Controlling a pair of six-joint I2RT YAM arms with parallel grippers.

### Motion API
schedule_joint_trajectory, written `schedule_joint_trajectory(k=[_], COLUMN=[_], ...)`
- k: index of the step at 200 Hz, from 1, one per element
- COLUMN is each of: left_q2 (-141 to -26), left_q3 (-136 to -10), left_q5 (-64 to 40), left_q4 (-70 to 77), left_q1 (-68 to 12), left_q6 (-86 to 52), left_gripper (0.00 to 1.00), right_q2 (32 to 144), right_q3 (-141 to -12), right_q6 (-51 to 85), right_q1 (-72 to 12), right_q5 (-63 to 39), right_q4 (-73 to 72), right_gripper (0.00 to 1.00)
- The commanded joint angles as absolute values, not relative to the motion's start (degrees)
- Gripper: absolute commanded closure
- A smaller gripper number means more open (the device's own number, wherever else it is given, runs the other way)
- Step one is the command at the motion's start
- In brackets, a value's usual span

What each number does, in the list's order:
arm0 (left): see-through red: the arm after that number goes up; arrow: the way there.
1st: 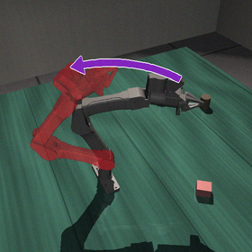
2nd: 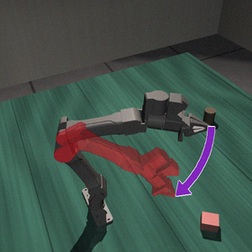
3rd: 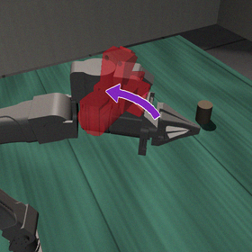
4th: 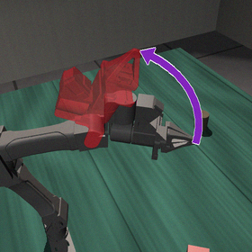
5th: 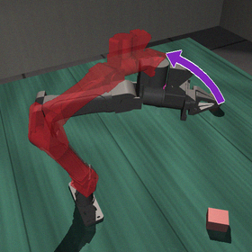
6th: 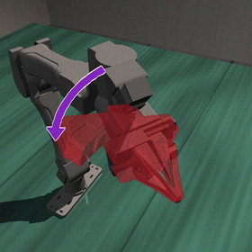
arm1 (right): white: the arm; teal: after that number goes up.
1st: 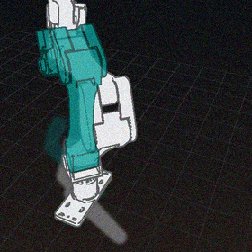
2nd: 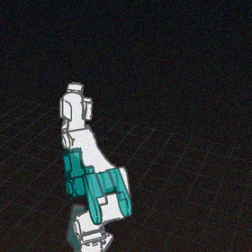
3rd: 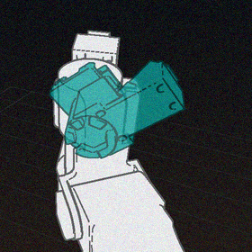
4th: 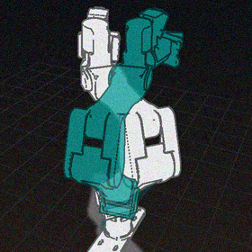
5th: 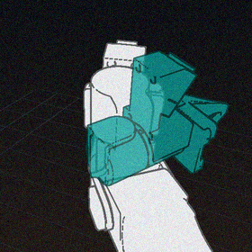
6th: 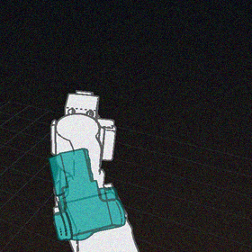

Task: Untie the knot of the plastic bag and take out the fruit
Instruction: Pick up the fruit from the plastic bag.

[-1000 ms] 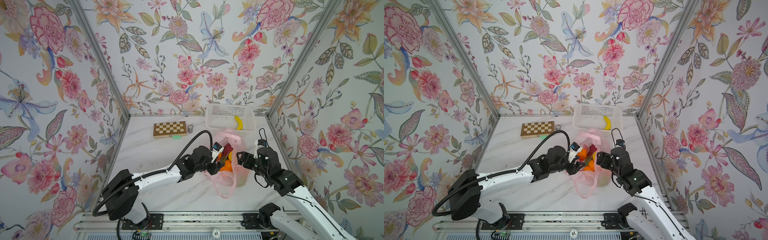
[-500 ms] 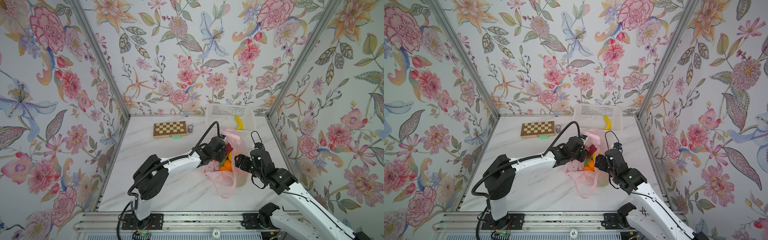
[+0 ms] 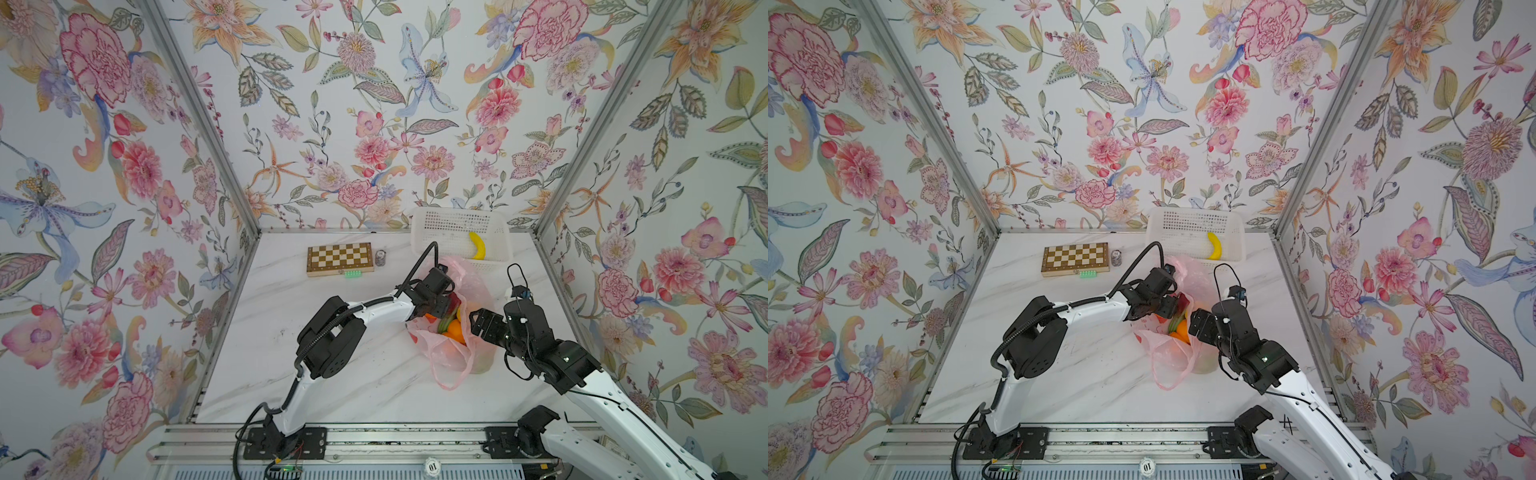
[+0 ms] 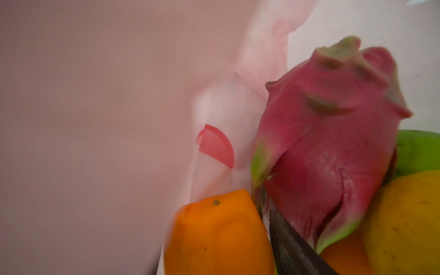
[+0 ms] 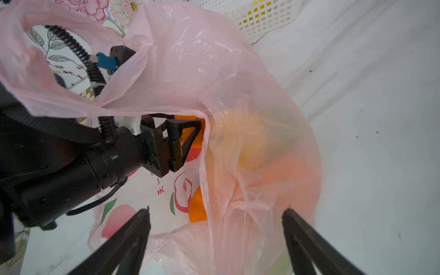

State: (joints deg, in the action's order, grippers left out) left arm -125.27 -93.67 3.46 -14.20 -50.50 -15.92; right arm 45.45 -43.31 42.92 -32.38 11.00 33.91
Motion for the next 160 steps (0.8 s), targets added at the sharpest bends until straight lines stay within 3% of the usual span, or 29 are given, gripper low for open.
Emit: schedule_joint_trajectory(k=[1,48,75,160], left_q2=[-128.4,-126.1,-121.6,-100.5], left_q3=[-95.9,-92.5,-88.3,-66.0], left_q5=[3.4,-0.1,-1.0,-13.0], left_q4=[-16.4,-12.0,-9.2,12.3], left_q1=[-50.1,-50.0,-49.9,-50.5], left_q6=[-14.1,-14.0,-14.3,-11.9], left_gripper=[0.3,0.59,0.7,0.77], right_q2=[45.6,44.8,43.2,41.7], right_q3=[-44.4,-44.5,-44.6,-48.1], right_q6=[43.1,43.0,43.5,46.6], right_q1=[-33.1,-33.3,-33.2,-25.6], right_q5=[10.7,8.9,8.1,-0.6], right_q4=[34.7,34.5,33.4,31.5], right_gripper=[0.11,0.1,0.09,0.08])
